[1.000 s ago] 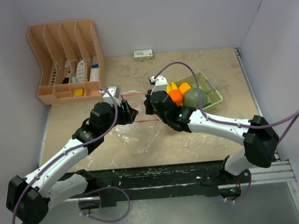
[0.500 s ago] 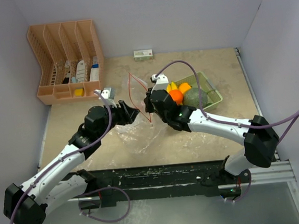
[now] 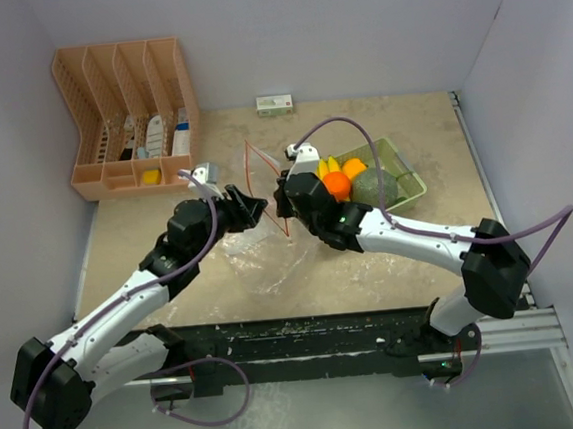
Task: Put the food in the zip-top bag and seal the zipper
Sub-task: Open the zipper of the food storage bag at the center of the board.
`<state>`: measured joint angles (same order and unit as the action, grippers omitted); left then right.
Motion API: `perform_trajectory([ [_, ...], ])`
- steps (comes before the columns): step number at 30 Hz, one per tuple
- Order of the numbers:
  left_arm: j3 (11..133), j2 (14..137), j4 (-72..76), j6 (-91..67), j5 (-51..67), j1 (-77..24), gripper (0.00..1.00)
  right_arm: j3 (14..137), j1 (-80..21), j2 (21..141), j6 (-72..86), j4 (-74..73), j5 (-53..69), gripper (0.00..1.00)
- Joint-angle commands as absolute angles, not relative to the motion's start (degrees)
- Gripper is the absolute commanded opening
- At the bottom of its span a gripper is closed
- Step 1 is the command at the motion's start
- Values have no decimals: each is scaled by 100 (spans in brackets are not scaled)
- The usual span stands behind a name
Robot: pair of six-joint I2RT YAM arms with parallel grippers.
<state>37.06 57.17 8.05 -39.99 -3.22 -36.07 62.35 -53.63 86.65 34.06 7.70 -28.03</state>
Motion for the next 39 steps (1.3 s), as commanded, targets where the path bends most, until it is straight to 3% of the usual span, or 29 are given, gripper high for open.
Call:
perform_trajectory([
  [1, 3674, 5497, 1156, -4181, -739, -3618, 54, 6442, -5379, 8658, 3389, 1041, -2778, 0],
  [18, 3742, 6224, 1588, -4307, -1107, -3618, 40, 6469, -5430, 8710, 3393, 1101, -2440, 0],
  [21, 3706, 6254, 1658, -4290, -1278, -3618, 29, 6459, -5439, 8697, 3390, 1073, -2409, 0],
  [23, 3692, 6281, 1698, -4202, -1306, -3617, 6, 6439, -5440, 8672, 3435, 1026, -2440, 0],
  [24, 3710, 6273, 1654, -4150, -1303, -3616, 0, 6427, -5440, 8652, 3456, 984, -2499, 0],
  [33, 4615, 5365, -987, -3230, -1816, -3614, 0, 6271, -5333, 8490, 3591, 216, -3286, 0],
  [39, 5281, 5390, -2266, -2693, -1995, -3621, 0, 6489, -5258, 8612, 3581, -588, -4197, 0],
])
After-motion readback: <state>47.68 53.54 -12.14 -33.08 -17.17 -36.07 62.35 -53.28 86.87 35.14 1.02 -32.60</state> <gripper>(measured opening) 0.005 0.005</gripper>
